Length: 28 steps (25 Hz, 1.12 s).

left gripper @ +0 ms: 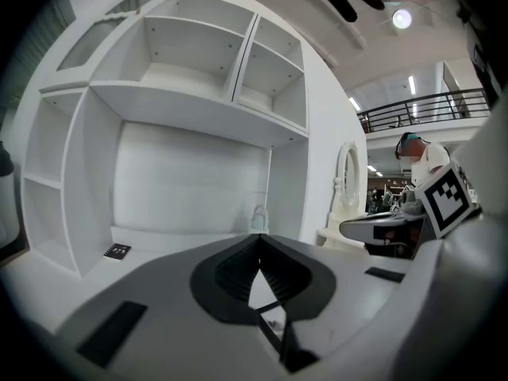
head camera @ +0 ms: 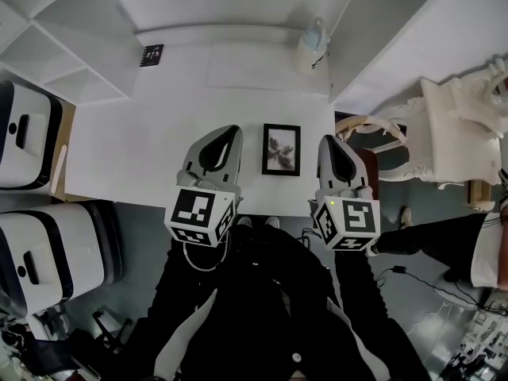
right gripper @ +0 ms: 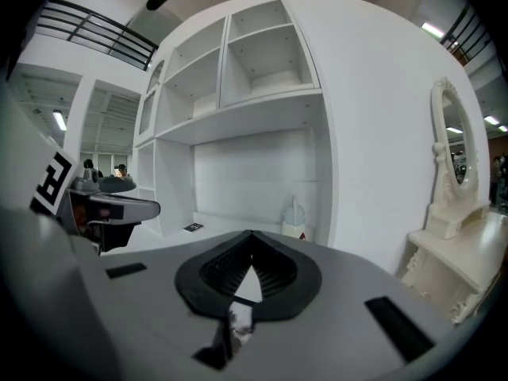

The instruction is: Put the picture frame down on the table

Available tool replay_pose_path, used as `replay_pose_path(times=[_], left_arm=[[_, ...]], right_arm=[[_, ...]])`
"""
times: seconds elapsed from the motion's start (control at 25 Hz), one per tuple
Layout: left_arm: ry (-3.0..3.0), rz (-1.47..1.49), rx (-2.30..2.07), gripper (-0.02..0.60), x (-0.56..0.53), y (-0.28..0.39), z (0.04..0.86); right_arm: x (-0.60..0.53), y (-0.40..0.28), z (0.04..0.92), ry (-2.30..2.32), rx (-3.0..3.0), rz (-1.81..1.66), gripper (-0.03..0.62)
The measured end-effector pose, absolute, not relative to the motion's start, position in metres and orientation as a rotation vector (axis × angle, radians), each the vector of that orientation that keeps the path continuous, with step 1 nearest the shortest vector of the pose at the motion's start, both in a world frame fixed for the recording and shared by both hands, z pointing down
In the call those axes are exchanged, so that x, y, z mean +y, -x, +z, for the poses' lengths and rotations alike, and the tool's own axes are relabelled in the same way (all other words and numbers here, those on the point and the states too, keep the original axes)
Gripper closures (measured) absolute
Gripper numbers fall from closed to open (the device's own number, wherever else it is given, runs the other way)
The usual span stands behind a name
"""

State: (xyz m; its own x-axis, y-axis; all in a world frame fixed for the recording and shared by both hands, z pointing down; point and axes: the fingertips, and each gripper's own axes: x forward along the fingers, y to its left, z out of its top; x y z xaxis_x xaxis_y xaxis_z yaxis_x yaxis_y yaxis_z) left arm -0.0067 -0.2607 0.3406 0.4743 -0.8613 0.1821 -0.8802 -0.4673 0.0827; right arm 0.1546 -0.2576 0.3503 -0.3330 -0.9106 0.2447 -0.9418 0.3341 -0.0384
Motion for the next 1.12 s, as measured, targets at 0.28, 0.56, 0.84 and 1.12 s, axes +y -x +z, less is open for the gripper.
replay_pose_path(times=[0.28, 0.56, 0.84, 1.12], left_arm=[[-2.622, 0.115, -1.598, 0.580, -0.247, 0.007, 0.297], [-2.654, 0.069, -1.633, 0.580, -0.235, 0.009, 0.266], [-2.661, 0.032, -1.671, 0.580, -0.229, 0.012, 0.249], [-2.666, 0.031, -1.673, 0.580, -0.225, 0.012, 0.246]], right_arm=[[-0.247, -0.149, 0.302, -1.712, -2.504, 0.114, 0.592], [-0.240, -0.148, 0.265, -1.727, -2.557, 0.000, 0.592], [-0.235, -0.151, 0.242, -1.739, -2.582, -0.077, 0.592], [-0.230, -0.151, 0.241, -1.734, -2.591, -0.070, 0.592]])
